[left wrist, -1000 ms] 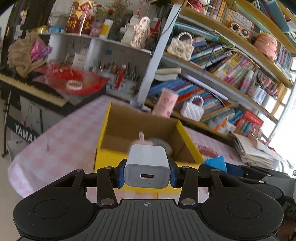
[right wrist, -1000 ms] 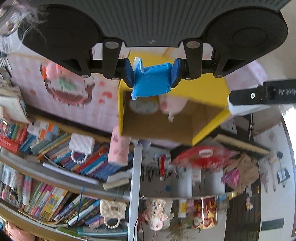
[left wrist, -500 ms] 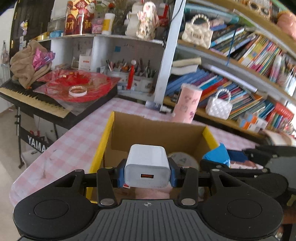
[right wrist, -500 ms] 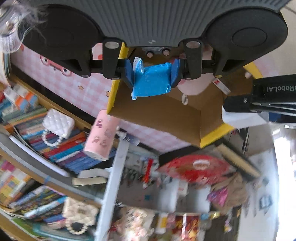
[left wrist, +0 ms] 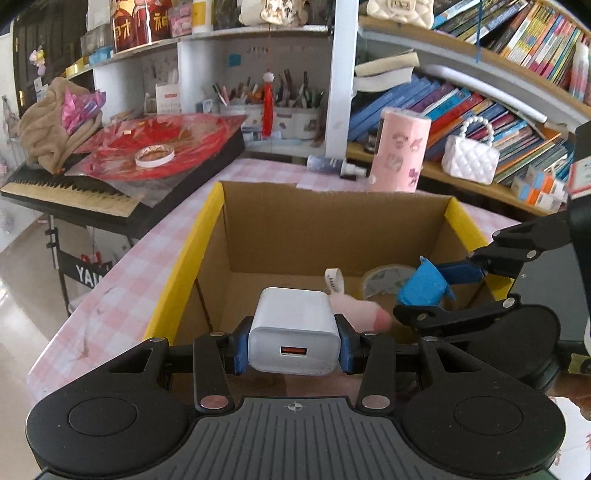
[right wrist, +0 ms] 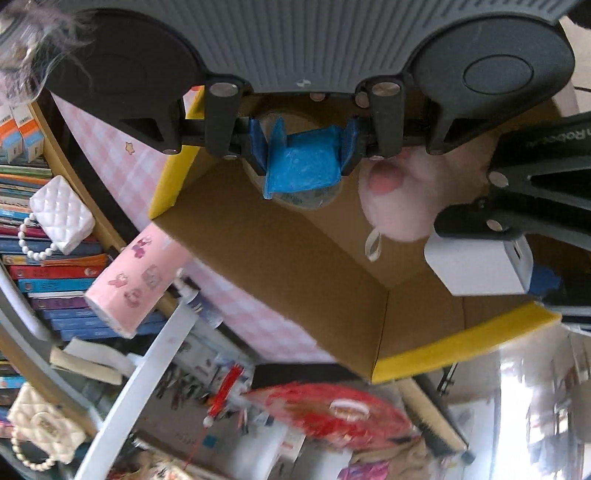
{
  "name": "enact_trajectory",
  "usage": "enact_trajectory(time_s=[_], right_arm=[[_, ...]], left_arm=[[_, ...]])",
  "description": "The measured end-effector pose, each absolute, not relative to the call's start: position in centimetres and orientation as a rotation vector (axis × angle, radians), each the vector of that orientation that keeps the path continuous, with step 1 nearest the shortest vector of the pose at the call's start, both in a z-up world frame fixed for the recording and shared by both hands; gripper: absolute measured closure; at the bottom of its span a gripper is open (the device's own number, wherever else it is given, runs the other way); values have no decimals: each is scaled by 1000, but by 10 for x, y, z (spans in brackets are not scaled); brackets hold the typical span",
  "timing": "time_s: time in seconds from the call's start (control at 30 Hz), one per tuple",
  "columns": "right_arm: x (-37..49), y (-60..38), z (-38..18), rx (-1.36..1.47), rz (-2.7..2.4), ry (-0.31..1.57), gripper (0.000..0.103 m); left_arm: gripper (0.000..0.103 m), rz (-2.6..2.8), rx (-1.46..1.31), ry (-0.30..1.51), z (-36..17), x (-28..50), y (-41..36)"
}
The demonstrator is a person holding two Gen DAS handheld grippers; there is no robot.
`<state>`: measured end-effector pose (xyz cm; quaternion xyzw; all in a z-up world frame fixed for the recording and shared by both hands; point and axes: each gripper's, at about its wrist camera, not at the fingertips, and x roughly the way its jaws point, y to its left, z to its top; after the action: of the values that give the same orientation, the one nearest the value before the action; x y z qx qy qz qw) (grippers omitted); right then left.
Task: Organize objects
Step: 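Lower the blue piece and charger into the yellow box and open both grippers, then withdraw both open grippers from the yellow box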
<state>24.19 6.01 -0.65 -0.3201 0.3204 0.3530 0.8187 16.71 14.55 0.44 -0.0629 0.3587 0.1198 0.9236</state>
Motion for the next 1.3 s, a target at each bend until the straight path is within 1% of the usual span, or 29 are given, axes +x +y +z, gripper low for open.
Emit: enact_trajectory(time_s=[0.2, 0.4, 0.47, 0.53, 0.6, 0.7, 0.83, 0.93, 1.0, 1.1, 1.3], right_arm=[[243, 67, -14, -746, 796, 734, 65], [241, 68, -15, -764, 807, 728, 64], [240, 68, -15, -761, 806, 718, 63], [238, 66, -12, -748, 808, 700, 54], [236, 65, -10, -740, 793, 677, 51], [233, 60, -6, -699, 769, 661, 49], [221, 48, 10, -601, 734, 616, 43], [206, 35, 22, -513, 681, 587, 42], [195, 26, 30, -454, 642, 568, 42], [176, 14, 38, -369, 587, 551, 42], [131, -8, 40, -221, 458, 519, 41]], left_arm=[[61, 262, -124, 769, -3, 173, 145], [61, 267, -125, 769, -6, 172, 144], [60, 276, -125, 742, -3, 168, 144], [59, 270, -128, 696, 4, 162, 144], [52, 261, -130, 666, 11, 157, 144], [45, 249, -120, 605, 24, 145, 141], [39, 246, -122, 550, 38, 128, 141], [34, 256, -148, 520, 44, 112, 144], [28, 274, -158, 506, 47, 101, 145], [24, 292, -158, 486, 49, 84, 146], [19, 298, -161, 486, 44, 53, 150]])
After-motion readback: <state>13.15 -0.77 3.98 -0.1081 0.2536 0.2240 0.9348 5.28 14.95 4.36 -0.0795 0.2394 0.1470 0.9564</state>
